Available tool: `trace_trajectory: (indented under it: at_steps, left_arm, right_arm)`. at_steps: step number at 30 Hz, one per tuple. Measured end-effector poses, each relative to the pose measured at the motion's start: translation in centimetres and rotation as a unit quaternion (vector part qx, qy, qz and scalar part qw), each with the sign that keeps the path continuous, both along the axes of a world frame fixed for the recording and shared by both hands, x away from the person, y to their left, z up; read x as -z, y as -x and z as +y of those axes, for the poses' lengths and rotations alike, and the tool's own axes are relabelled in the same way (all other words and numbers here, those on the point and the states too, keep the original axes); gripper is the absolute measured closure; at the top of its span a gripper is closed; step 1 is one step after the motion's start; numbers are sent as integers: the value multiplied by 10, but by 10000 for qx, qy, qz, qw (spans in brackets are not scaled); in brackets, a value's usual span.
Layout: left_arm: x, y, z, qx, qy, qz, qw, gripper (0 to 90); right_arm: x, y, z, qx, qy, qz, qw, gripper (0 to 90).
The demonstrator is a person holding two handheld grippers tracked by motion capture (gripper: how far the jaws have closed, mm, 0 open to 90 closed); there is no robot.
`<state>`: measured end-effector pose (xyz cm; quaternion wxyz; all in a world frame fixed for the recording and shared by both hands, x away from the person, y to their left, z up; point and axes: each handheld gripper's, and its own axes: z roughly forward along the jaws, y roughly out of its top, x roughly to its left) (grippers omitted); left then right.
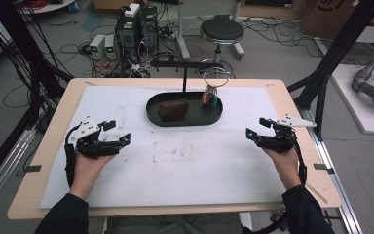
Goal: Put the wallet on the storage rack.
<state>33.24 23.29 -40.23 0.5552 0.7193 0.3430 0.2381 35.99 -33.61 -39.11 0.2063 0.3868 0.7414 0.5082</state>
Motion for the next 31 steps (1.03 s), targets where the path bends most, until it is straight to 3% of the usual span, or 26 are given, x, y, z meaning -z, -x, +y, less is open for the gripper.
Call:
trace_trajectory:
  at_steps: [2, 7, 17, 31]
  left_arm:
    - [1, 0, 0, 12, -87, -79, 9999, 206]
    - [4, -2, 1, -8, -154, -51, 9999, 207]
    - [4, -2, 3, -57, -62, -50, 10000, 207]
    - [5, -3, 3, -73, -90, -32, 9999, 207]
  right_arm:
    - [0, -1, -1, 2, 13, -16, 10000, 210]
    - [1, 0, 0, -13, 35, 14, 10000, 210]
    - [2, -2, 0, -60, 39, 18, 10000, 210]
    - [2, -2, 1, -59, 21, 12, 10000, 210]
